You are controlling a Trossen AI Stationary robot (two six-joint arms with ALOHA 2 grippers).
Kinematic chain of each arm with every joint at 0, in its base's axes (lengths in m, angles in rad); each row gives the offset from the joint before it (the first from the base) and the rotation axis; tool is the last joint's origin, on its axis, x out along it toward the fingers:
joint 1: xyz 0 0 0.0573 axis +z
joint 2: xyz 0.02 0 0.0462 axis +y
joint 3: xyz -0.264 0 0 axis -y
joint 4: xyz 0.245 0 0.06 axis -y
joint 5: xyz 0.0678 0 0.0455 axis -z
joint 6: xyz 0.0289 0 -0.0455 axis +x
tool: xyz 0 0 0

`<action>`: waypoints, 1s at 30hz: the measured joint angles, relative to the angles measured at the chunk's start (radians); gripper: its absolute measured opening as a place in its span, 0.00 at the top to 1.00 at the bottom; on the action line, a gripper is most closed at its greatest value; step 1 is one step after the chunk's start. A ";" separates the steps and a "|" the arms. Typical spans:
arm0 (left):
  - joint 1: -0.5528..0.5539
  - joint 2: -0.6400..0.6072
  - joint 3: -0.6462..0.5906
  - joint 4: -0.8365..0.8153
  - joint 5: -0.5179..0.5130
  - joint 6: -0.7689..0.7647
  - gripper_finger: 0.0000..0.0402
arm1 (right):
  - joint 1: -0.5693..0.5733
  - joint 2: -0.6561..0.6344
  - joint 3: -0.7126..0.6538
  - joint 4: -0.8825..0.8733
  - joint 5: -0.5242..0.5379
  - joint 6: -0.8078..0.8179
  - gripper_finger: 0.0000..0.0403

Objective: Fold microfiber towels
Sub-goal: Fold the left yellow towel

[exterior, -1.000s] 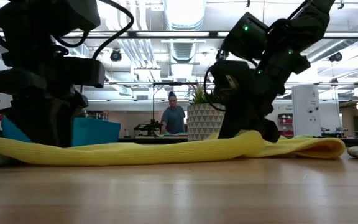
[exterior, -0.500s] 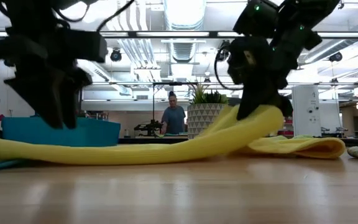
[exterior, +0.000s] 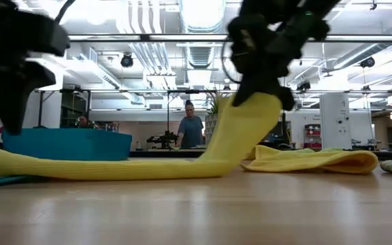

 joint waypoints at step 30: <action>-0.018 0.144 -0.051 0.087 -0.132 -0.059 0.54 | 0.081 0.569 0.598 0.105 -0.078 -0.095 0.98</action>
